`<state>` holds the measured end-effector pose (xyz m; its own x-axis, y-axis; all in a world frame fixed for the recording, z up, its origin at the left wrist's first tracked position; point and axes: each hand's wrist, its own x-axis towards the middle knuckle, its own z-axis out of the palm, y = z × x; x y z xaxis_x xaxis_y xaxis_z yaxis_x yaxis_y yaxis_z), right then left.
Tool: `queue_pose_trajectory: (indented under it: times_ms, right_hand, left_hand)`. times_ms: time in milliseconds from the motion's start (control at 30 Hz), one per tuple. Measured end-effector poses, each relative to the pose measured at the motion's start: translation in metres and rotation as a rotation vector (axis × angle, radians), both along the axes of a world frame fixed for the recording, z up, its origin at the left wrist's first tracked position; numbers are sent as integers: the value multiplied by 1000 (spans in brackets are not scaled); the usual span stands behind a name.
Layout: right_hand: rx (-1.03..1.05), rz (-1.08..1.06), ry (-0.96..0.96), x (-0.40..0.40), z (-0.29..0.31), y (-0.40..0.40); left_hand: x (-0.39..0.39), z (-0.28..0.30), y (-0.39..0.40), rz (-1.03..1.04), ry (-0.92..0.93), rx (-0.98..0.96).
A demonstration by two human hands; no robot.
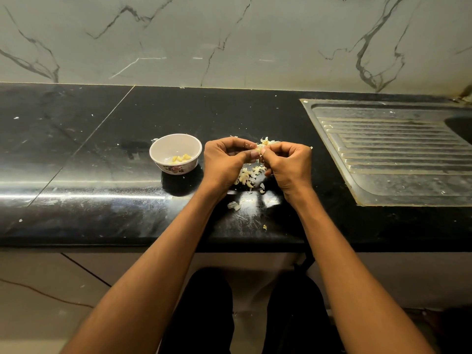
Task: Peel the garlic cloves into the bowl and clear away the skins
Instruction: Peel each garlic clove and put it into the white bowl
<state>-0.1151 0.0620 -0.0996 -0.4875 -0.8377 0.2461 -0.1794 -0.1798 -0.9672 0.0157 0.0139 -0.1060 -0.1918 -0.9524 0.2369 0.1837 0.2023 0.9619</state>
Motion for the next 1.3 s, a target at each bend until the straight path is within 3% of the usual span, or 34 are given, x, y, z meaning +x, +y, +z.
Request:
queue_pose_trajectory:
  times_ms: [1033,1200,1300]
  right_hand:
    - [0,32,91,0,-3,-2]
    - [-16,-53,68,-3,-5,-5]
    - [-17,-126,182,-3,-6,-6]
  left_hand:
    - [-1,-5,-12,-77,-33,36]
    - [0,-5,-10,-56,-20,39]
    - [0,-4,-8,-52,-21,37]
